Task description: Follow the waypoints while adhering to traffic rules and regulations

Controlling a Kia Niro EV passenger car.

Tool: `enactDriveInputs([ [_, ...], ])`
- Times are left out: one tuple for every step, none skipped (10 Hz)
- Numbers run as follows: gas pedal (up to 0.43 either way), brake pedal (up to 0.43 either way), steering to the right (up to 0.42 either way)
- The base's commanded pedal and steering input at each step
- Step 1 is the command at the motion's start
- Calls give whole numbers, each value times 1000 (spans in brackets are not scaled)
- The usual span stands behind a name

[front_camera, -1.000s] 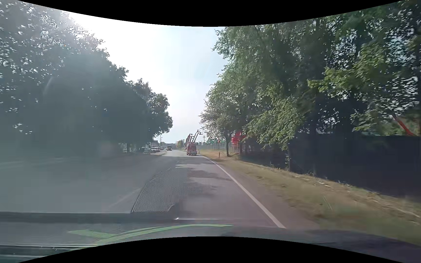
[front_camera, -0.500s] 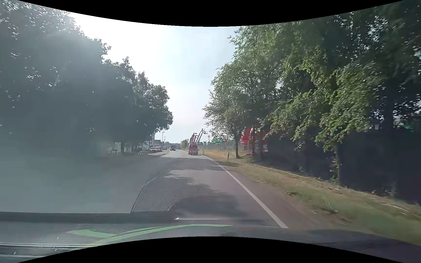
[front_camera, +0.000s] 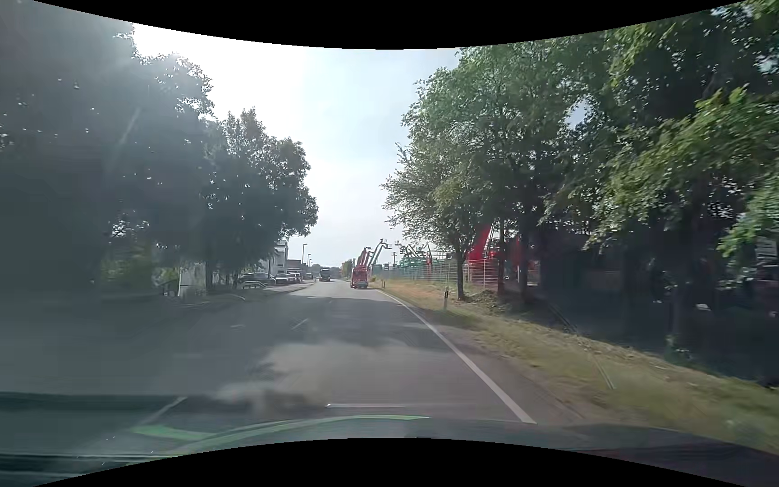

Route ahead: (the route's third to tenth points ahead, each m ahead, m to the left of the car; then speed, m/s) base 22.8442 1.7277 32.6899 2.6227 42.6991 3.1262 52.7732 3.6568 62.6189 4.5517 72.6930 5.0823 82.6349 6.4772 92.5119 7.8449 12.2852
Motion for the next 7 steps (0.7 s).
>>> enactDriveInputs([
  [118, 0, -13],
  [118, 0, -12],
  [118, 0, -12],
  [118, 0, -12],
  [118, 0, -12],
  [118, 0, -12],
  [118, 0, -12],
])
